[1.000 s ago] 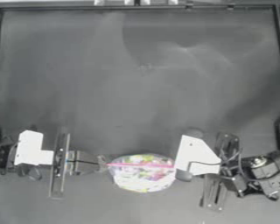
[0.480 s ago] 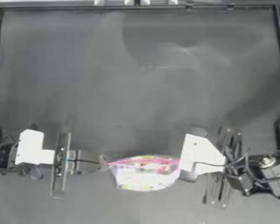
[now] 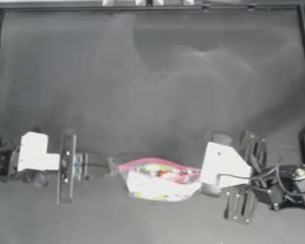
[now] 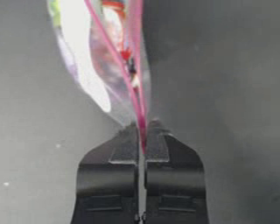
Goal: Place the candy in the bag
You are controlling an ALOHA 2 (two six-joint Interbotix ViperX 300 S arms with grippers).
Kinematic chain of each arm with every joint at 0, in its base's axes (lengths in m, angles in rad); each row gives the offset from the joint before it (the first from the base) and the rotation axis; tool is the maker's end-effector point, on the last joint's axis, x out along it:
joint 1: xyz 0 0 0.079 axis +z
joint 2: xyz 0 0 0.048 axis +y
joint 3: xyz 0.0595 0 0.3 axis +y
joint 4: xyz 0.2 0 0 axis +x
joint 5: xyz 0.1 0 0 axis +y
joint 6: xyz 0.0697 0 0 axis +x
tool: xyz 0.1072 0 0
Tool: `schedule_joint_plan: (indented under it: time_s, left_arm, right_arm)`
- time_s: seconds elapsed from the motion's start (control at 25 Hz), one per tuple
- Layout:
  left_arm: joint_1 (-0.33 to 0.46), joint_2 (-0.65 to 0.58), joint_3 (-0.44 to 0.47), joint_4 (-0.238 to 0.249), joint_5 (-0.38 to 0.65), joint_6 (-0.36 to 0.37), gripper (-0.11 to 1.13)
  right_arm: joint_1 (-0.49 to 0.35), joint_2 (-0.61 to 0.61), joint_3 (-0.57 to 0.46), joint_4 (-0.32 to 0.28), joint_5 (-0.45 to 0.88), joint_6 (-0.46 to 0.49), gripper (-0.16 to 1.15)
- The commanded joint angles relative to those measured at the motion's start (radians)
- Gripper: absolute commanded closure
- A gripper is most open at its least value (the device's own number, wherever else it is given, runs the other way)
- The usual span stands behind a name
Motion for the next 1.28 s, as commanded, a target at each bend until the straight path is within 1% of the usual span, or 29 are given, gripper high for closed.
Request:
schedule_joint_plan:
  time_s: [0.04, 0.28, 0.6, 0.72, 1.12, 1.28]
  left_arm:
    - [0.015, -0.081, -0.014, 0.002, 0.037, 0.028, 0.9]
    - [0.035, -0.13, -0.014, 0.002, 0.094, 0.067, 0.9]
    - [0.064, -0.123, -0.012, 0.002, 0.098, 0.071, 0.9]
    - [0.087, -0.124, -0.014, 0.005, 0.114, 0.074, 0.9]
    - [0.13, -0.12, -0.017, 0.02, 0.12, 0.077, 0.9]
    - [0.132, -0.101, -0.017, 0.021, 0.12, 0.077, 0.9]
  right_arm:
    - [-0.015, -0.038, -0.031, -0.02, -0.002, -0.017, 0.94]
    - [-0.052, -0.054, -0.038, -0.021, -0.003, -0.067, 0.94]
    - [-0.11, -0.055, -0.035, -0.015, -0.012, -0.14, 0.94]
    - [-0.126, -0.055, -0.032, -0.017, -0.017, -0.158, 0.94]
    - [-0.163, -0.066, -0.017, -0.012, -0.034, -0.196, 0.94]
    - [-0.175, -0.066, 0.008, -0.011, -0.081, -0.195, 0.94]
